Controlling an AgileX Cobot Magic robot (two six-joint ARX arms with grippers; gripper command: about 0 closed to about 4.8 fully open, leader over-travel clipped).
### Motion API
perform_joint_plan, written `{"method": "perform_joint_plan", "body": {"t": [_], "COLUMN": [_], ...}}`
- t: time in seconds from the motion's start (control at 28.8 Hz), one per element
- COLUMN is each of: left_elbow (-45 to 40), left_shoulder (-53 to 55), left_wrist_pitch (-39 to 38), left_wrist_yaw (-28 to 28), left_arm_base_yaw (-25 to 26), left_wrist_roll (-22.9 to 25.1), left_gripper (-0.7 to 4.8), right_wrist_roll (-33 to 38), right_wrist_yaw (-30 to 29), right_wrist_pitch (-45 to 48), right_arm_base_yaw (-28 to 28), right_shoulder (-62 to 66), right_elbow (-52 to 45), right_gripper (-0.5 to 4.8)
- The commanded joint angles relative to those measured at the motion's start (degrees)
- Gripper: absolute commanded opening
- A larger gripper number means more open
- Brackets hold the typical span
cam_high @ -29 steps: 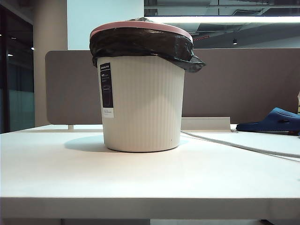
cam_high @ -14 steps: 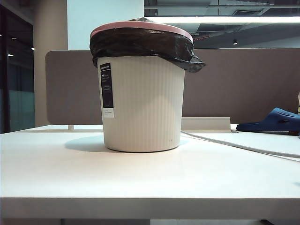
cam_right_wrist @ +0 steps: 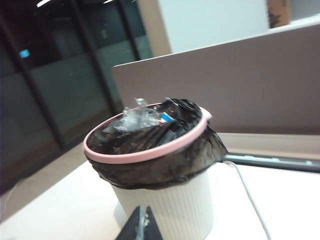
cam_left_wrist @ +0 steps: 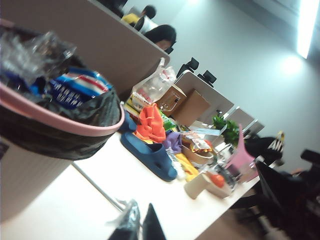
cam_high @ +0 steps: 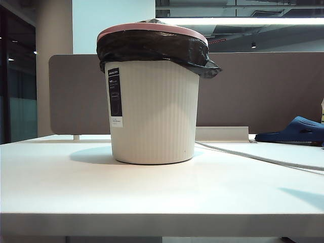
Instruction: Open the ring lid of the trash can, pull out the black garbage bag inside, and place it on the table.
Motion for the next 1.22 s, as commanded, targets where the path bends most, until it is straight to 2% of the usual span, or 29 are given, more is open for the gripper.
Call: {"method": "perform_joint_plan", "body": {"t": [0.03, 0.24, 0.38, 0.59, 0.73, 0.83, 0.87, 0.9, 0.97, 1.01, 1.11, 1.22], "left_elbow": [0.6, 0.6, 0.6, 0.6, 0.6, 0.6, 0.6, 0.6, 0.6, 0.6, 0.6, 0.6], "left_shoulder": [5.6, 13.9, 18.8, 25.5, 28.2, 29.5, 30.0, 30.5, 31.6, 32.1, 33.8, 35.5], "left_wrist_pitch": [1.3, 6.4, 14.6, 24.9, 26.1, 26.3, 26.7, 27.4, 28.7, 29.3, 31.5, 34.4], "left_wrist_yaw": [1.0, 1.5, 0.6, -1.2, -5.6, -9.2, -10.3, -11.0, -11.9, -11.9, -11.9, -11.8], "left_arm_base_yaw": [0.0, -0.1, -1.6, -3.7, -4.3, -4.4, -4.4, -4.3, -4.3, -4.2, -4.2, -4.3], "left_wrist_roll": [-4.4, -5.4, -9.3, -15.6, -17.1, -21.3, -22.9, -24.3, -27.4, -28.6, -31.1, -34.2], "left_gripper": [0.22, 0.22, 0.25, 0.26, 0.28, 0.32, 0.46, 0.91, 2.39, 2.85, 2.96, 2.96], "right_wrist_roll": [-8.3, -19.7, -28.2, -38.1, -42.2, -42.6, -42.7, -42.6, -42.6, -42.6, -42.6, -43.5], "right_wrist_yaw": [-2.7, -2.8, -2.1, 9.3, 17.9, 22.5, 23.4, 23.4, 23.4, 23.7, 26.3, 26.0], "right_wrist_pitch": [-0.3, -4.6, -7.7, -10.6, -11.4, -11.1, -10.8, -10.5, -9.1, -8.6, -6.7, -5.8], "right_arm_base_yaw": [0.3, 4.4, 9.8, 22.6, 30.5, 35.1, 36.1, 36.6, 38.0, 38.8, 41.2, 41.9], "right_shoulder": [3.3, 9.2, 13.7, 20.5, 24.8, 27.5, 28.5, 29.3, 30.8, 31.3, 32.9, 33.9], "right_elbow": [4.0, 11.0, 14.4, 17.7, 19.2, 20.0, 20.3, 20.5, 20.6, 20.6, 20.6, 20.6], "right_gripper": [-0.02, -0.02, -0.02, -0.01, -0.01, -0.01, -0.01, -0.01, -0.01, -0.01, -0.01, -0.01]}}
